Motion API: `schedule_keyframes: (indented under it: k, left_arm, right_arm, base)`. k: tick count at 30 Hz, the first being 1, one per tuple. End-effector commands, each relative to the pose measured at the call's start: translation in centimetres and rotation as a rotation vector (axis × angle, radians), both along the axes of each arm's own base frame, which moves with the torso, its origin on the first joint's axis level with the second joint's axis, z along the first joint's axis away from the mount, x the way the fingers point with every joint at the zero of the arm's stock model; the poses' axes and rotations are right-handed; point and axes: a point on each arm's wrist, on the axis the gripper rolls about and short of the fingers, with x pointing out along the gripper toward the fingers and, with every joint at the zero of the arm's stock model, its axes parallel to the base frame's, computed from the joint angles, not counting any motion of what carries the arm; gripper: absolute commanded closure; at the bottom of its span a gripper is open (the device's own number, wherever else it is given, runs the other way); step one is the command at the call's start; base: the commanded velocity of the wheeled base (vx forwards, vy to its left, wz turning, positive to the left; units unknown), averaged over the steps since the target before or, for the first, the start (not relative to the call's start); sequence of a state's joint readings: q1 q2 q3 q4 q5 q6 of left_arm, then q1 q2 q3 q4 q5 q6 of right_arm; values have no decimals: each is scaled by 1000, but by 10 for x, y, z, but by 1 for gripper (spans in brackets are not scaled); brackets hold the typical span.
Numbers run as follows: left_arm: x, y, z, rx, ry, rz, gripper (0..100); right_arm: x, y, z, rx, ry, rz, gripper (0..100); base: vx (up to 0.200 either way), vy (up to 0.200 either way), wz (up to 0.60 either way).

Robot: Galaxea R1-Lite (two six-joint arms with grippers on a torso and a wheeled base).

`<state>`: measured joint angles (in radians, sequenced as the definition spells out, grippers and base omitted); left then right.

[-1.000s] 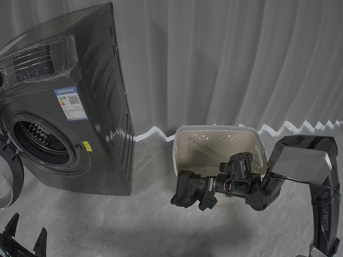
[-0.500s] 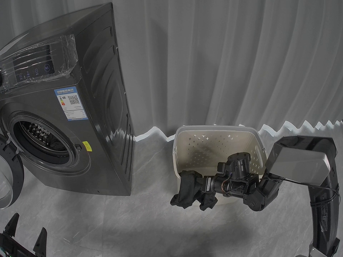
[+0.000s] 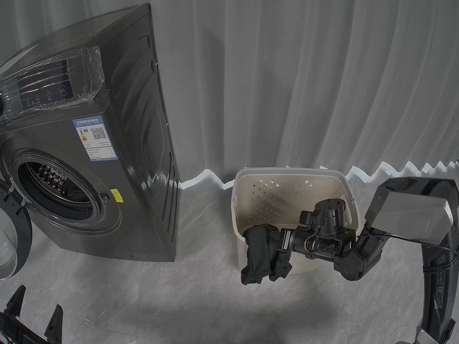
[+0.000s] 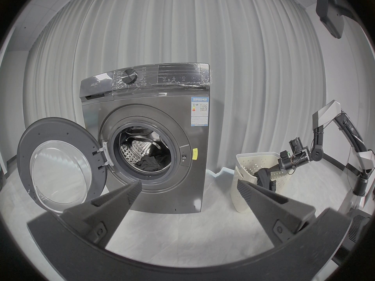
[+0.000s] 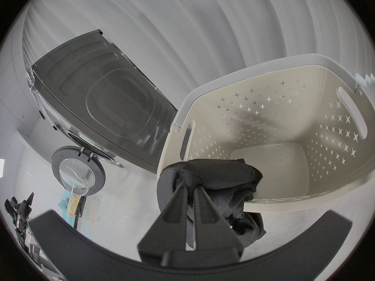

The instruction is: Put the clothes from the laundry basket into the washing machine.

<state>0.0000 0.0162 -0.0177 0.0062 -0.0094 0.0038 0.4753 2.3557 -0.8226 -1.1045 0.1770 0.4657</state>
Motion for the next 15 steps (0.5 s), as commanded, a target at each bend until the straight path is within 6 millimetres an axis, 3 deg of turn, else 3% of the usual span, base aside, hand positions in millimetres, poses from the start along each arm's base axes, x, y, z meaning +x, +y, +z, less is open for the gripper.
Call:
schedule_keyframes:
  k: [1, 8, 9, 15]
  left_arm:
    - [0, 0, -5, 1, 0, 0, 0]
    - [0, 0, -5, -1, 0, 0, 0]
    - [0, 0, -5, -1, 0, 0, 0]
    - [0, 0, -5, 1, 0, 0, 0]
  right_arm:
    - [-2, -2, 3, -2, -4, -2, 100]
    - [-2, 0, 1, -3, -3, 3, 100]
    - [-2, 0, 0, -3, -2, 3, 0]
    - [-1, 0, -4, -9, 6, 3, 0]
  base:
    - [0, 0, 0]
    - [0, 0, 0]
    - [0, 0, 0]
    - [0, 0, 0]
